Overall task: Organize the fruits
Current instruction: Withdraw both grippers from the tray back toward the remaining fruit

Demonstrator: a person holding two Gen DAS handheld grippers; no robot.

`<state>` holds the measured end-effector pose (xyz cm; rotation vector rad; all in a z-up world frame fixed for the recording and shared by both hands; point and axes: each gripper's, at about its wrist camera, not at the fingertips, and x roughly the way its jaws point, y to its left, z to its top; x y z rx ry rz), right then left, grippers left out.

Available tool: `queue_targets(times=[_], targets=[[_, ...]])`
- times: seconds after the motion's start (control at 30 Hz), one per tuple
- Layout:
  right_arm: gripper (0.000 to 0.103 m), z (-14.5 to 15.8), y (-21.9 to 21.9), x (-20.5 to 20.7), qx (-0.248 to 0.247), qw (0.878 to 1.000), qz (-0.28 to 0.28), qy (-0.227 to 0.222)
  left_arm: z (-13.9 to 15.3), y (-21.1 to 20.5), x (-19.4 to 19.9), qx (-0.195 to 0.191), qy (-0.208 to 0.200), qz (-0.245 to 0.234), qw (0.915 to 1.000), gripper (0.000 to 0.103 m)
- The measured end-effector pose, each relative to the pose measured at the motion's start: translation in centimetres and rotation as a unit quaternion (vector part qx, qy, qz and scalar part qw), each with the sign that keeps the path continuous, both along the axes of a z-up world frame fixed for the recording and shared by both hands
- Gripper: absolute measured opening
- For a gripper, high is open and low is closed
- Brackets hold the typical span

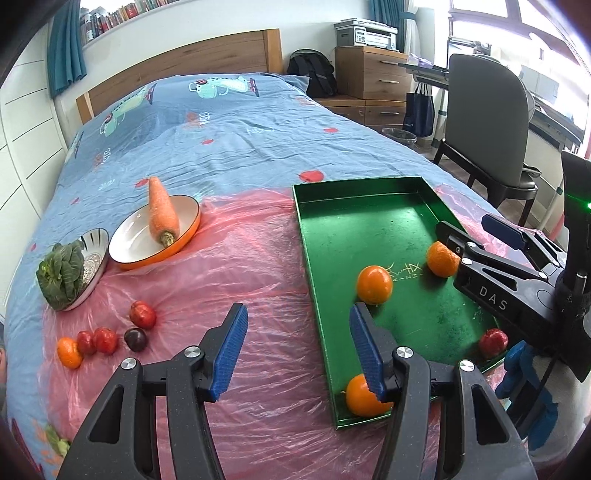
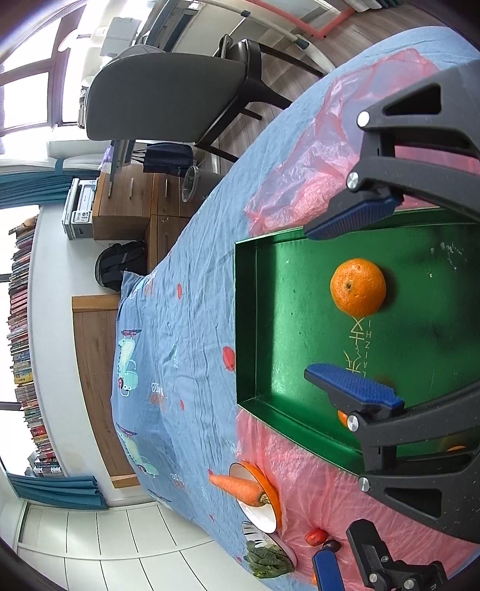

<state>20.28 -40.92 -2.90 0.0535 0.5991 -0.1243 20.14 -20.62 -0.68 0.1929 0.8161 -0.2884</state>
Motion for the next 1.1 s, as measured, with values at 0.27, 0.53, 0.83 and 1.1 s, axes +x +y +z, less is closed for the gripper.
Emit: queue_targets(times=[0.27,0.53,0.83,1.1], targets=[[0.103,0.5,0.7,-0.3,-0.006,1.0,0.004,-0.009,0.1,1.8,-0.4,0.007,-0.008,0.024,0.9997,0.052],[0.103,0.6,1.5,-0.2,-0.012,1.0,0.01,-0.008,0.1,2.6,-0.6,0.008,-0.01,0.035,0.9993,0.052],[0.103,0.6,2.0,-0.2,-0.016,1.0,0.014,-0.009,0.0,3.2,-0.6,0.008,-0.008,0.042,0.999,0.052],[0.103,0.9,2.7,-0.3,-0.024,0.999,0.021,-0.012,-0.2,4.0,-0.8,0.009,-0.007,0.048,0.9988,0.052]])
